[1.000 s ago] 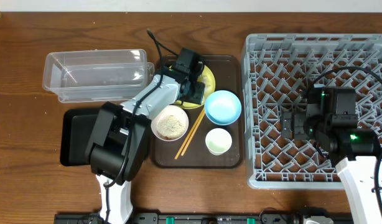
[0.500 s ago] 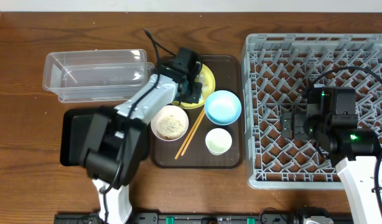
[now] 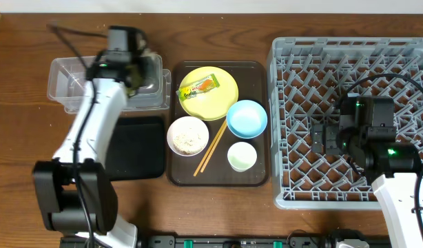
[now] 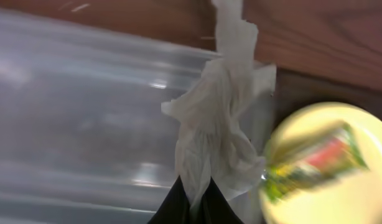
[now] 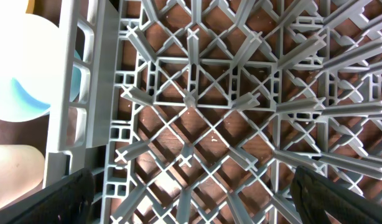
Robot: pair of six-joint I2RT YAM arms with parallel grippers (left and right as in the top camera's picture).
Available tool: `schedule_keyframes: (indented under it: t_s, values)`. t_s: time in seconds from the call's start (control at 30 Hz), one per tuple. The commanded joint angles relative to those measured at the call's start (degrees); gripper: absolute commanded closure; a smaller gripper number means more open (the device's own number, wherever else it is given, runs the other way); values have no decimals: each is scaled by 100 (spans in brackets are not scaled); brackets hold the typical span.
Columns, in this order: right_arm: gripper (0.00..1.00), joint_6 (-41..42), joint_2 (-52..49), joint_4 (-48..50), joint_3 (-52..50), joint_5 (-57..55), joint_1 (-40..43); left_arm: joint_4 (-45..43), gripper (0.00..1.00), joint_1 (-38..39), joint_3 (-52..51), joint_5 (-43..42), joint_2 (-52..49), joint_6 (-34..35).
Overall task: Sort waste into correct bins and load items into the dishwasher rack
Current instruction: 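Drop the tissue into the clear plastic bin with the left gripper, then grasp the yellow snack wrapper on the plate with the left gripper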
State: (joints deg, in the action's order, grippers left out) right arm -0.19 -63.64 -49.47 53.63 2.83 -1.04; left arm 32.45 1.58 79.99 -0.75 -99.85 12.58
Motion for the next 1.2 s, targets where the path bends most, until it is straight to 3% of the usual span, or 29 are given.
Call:
schedule_keyframes:
  t_s: [0.0,0.07,0.13,0.33,0.5,0.6,0.8,1.17]
  values:
    - [1,101,-2,-2,122,24,-26,55,86,-306,31,140,-118,973]
    - [1,101,-2,-4,122,24,-26,52,83,-400,28,140,-136,1235]
    - [1,101,-2,-2,122,24,-26,46,58,-420,28,138,-136,1362]
    - [1,101,-2,-2,122,24,-26,-28,42,-293,28,-146,20,868]
    - [1,101,-2,0,122,22,-26,-343,36,186,28,-922,214,-879]
    - [1,101,-2,0,122,24,-26,-308,33,608,28,-955,164,-2076]
    - [1,103,-2,-2,122,24,-26,-407,24,1287,22,-951,-249,-3567]
    - [1,101,-2,-4,122,22,-26,-686,22,1425,22,-715,-1174,-3652]
